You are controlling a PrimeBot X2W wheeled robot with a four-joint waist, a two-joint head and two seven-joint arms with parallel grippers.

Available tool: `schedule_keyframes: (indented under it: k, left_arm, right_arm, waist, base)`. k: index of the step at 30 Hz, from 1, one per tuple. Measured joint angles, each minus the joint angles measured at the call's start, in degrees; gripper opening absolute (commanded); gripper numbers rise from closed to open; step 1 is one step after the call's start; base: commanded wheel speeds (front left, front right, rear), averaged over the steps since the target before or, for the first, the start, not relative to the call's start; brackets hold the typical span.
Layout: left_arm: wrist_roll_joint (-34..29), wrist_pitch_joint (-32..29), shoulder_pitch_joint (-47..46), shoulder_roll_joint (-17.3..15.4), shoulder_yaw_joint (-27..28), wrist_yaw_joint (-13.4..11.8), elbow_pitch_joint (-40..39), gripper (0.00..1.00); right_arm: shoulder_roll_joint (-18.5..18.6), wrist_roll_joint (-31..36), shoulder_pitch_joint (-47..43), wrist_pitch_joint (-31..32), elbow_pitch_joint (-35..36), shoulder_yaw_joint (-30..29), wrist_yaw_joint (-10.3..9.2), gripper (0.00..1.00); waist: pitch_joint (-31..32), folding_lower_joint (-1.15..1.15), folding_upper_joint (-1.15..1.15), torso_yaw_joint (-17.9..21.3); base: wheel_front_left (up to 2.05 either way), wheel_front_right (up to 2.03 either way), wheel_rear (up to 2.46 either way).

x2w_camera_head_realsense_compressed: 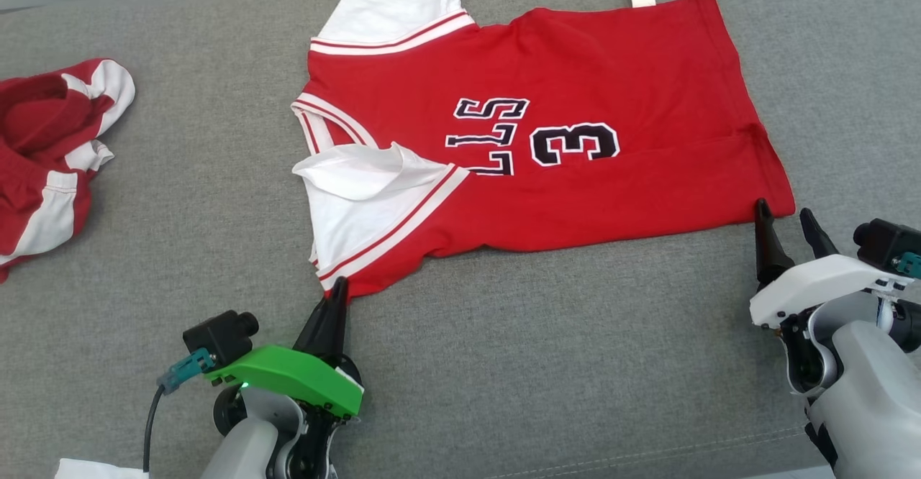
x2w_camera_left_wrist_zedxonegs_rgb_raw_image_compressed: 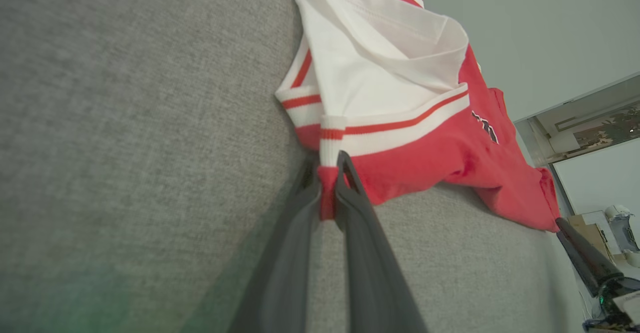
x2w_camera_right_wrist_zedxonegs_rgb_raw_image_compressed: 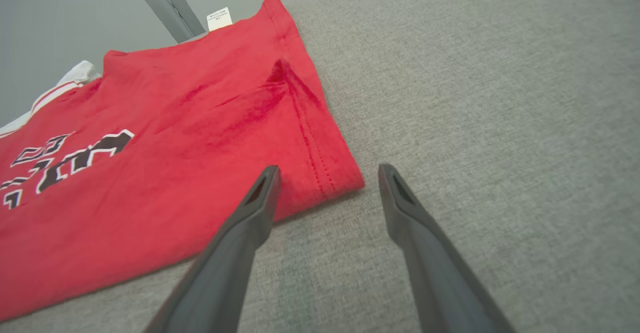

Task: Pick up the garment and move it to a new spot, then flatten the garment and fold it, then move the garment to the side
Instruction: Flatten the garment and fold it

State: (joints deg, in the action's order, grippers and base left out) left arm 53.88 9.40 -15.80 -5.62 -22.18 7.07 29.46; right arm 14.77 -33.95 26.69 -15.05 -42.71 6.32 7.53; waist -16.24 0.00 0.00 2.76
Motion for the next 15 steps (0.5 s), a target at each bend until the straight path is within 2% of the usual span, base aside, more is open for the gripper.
schedule_keyframes:
  k: [8,9,11,12,15]
  left_arm:
    - [0.6,0.3,-0.1,-1.0,-1.6,0.3,-0.7,0.0]
    - [0.7,0.4,-0.1,-1.1,-1.7,0.3,-0.8,0.0]
    - [1.0,0.4,-0.1,-1.4,-2.0,0.3,-0.9,0.0]
    - [1.0,0.5,-0.1,-1.5,-2.2,0.3,-0.9,0.0]
    - [1.1,0.5,-0.1,-1.8,-2.7,0.3,-1.0,0.0]
  right_arm:
    - [0.8,-8.2,3.3,0.1,-5.7,3.3,0.0,1.0]
    - [0.8,-8.9,3.7,0.1,-6.2,3.8,0.0,0.61]
    - [1.2,-10.3,4.6,0.1,-7.1,5.0,0.0,0.14]
    - [1.3,-11.1,4.9,0.1,-7.4,5.5,0.0,0.0]
    - [1.5,-13.0,5.5,0.1,-8.0,7.2,0.0,0.0]
  waist:
    - [0.1,0.0,0.0,-1.1]
    - [0.1,0.0,0.0,-1.1]
    - [0.1,0.0,0.0,-1.1]
    - [0.1,0.0,0.0,-1.1]
    - [0.2,0.0,0.0,-1.1]
  base:
    - [0.0,0.0,0.0]
    - [0.0,0.0,0.0]
    - [0.0,0.0,0.0]
    - [0.0,0.0,0.0]
    - [0.0,0.0,0.0]
